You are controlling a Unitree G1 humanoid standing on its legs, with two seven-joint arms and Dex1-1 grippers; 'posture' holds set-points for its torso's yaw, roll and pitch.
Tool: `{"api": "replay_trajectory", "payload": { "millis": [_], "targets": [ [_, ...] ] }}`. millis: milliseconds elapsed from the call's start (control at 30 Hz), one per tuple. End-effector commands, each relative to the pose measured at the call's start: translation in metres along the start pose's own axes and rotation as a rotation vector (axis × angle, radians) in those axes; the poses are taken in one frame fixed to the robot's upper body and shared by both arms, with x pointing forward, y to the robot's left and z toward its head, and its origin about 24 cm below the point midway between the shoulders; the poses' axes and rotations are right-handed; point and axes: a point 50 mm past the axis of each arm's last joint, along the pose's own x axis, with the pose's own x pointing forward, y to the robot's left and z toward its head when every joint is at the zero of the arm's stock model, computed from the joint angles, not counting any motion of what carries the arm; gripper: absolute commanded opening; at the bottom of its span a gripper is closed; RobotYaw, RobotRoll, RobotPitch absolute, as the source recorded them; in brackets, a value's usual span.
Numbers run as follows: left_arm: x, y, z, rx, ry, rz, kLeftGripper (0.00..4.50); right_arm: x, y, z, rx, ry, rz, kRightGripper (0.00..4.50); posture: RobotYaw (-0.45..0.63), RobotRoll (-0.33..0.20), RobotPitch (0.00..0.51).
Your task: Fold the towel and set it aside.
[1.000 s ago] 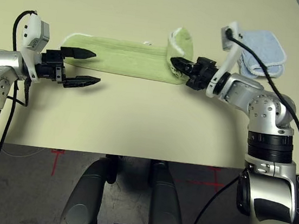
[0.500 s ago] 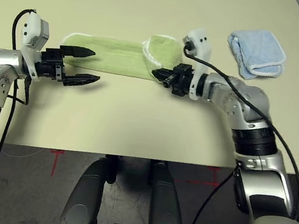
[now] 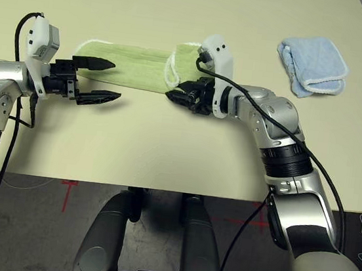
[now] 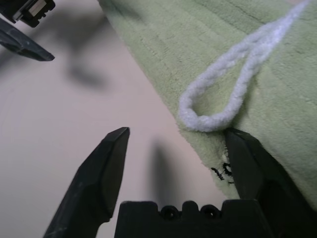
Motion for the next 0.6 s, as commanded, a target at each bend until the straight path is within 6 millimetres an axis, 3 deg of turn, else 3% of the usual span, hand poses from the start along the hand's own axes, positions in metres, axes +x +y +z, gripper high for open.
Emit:
{"api": "replay_trajectory", "payload": {
  "millis": [33,200,400,500,600],
  "targets": [
    [0.000,-0.002,-0.001,0.009,0.016,-0.008,4.50,-0.003,0.001,0.005,-0.051,-0.010,0.002,4.48,0.05,0.000,0.313],
    [-0.001,-0.002,-0.001,0.008,0.019,-0.006,4.50,-0.024,-0.013,0.018,-0.183,-0.170,-0.027,4.48,0.04,0.000,0.310],
    [0.000,-0.002,-0.003,0.002,0.021,-0.007,4.50,-0.054,-0.036,-0.002,-0.276,-0.333,0.016,4.48,0.02,0.000,0.315],
    [0.000,-0.001,-0.004,-0.001,0.022,-0.009,4.50,-0.061,-0.041,-0.016,-0.410,-0.291,0.093,4.48,0.03,0.000,0.317],
    [-0.002,0.000,-0.004,-0.009,0.026,-0.001,4.50,-0.066,-0.048,-0.019,-0.436,-0.301,0.114,4.48,0.04,0.000,0.318]
  ]
}}
